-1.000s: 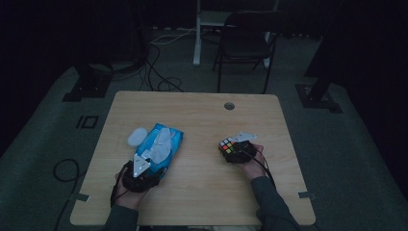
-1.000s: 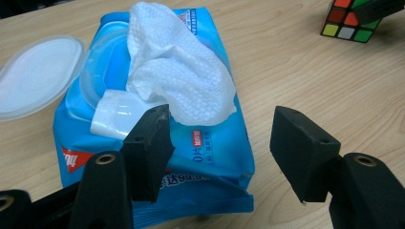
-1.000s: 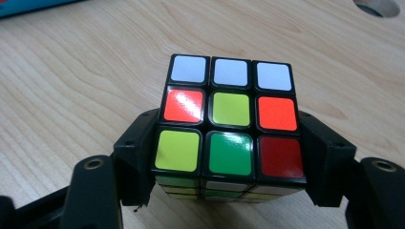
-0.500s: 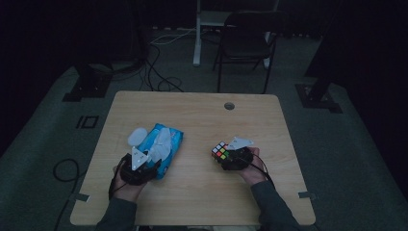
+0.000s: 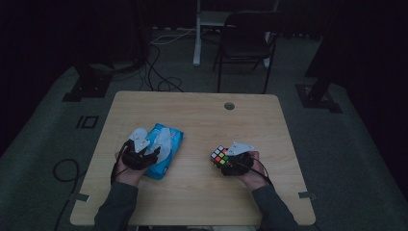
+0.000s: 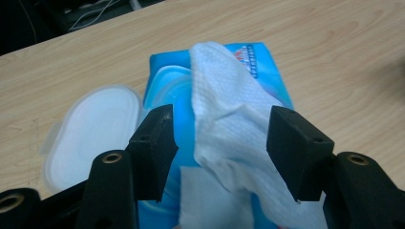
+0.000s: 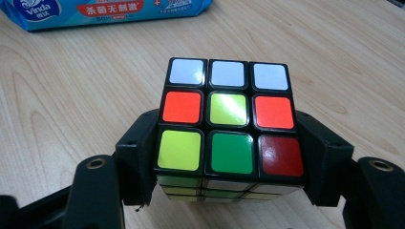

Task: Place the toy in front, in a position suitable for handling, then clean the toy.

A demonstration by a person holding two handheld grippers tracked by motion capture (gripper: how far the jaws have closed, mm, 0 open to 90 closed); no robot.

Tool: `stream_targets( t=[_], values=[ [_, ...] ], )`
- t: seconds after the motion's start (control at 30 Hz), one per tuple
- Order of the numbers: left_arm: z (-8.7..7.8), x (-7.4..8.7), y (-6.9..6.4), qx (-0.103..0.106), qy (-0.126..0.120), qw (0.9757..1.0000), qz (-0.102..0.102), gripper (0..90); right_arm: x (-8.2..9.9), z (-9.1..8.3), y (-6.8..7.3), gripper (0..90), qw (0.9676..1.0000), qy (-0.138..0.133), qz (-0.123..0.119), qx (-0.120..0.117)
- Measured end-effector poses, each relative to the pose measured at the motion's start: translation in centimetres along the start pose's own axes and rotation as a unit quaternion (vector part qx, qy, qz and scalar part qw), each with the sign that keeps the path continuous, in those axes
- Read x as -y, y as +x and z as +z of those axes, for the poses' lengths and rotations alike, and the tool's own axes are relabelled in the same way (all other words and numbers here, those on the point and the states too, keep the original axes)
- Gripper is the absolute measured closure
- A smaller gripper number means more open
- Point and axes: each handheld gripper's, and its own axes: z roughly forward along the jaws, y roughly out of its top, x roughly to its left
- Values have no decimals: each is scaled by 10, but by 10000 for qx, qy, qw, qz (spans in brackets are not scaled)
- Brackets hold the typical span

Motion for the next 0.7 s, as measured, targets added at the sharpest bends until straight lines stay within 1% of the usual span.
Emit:
stream_targets(
  t=[0.1, 0.13, 0.2, 0.23, 0.27, 0.33, 0.43, 0.5, 0.57, 0.6, 0.63, 0.67, 0.7],
  values=[
    [4, -4, 2, -22, 23, 10000, 41, 451, 0, 1, 1, 337, 10000, -1, 9, -6],
    [9, -7, 4, -34, 76, 10000, 37, 458, 1, 1, 0, 337, 10000, -10, 35, -14],
    [12, -8, 5, -34, 108, 9999, 17, 463, 1, 1, 0, 337, 10000, -14, 36, -17],
    [18, -10, 6, -38, 174, 9998, 1, 467, 1, 1, 0, 337, 10000, -10, 54, -22],
    [18, -10, 6, -38, 174, 9998, 1, 468, 1, 1, 0, 337, 10000, -10, 54, -22],
    [24, -12, 7, -62, 276, 9996, 50, 478, 2, 1, 0, 337, 10000, 2, 44, -28],
    [28, -14, 7, -80, 303, 9995, 12, 490, 2, 1, -1, 337, 10000, 6, 59, -33],
    [32, -16, 8, -67, 368, 9993, 18, 500, 3, -1, -1, 336, 10000, 22, 57, -20],
    [36, -17, 8, -45, 428, 9991, 44, 511, 3, -2, -2, 337, 10000, 13, 49, -21],
    [37, -17, 9, -33, 479, 9988, 88, 511, 3, -2, -2, 337, 10000, 13, 49, -21],
    [39, -17, 8, -37, 511, 9986, 137, 542, 2, -2, -4, 337, 10000, 2, 96, -13],
    [40, -18, 8, -54, 527, 9985, 160, 542, 2, -2, -4, 337, 10000, 2, 96, -13],
    [41, -20, 8, -109, 571, 9981, 194, 570, 2, -3, -5, 337, 9999, -17, 112, -7]
  ],
)
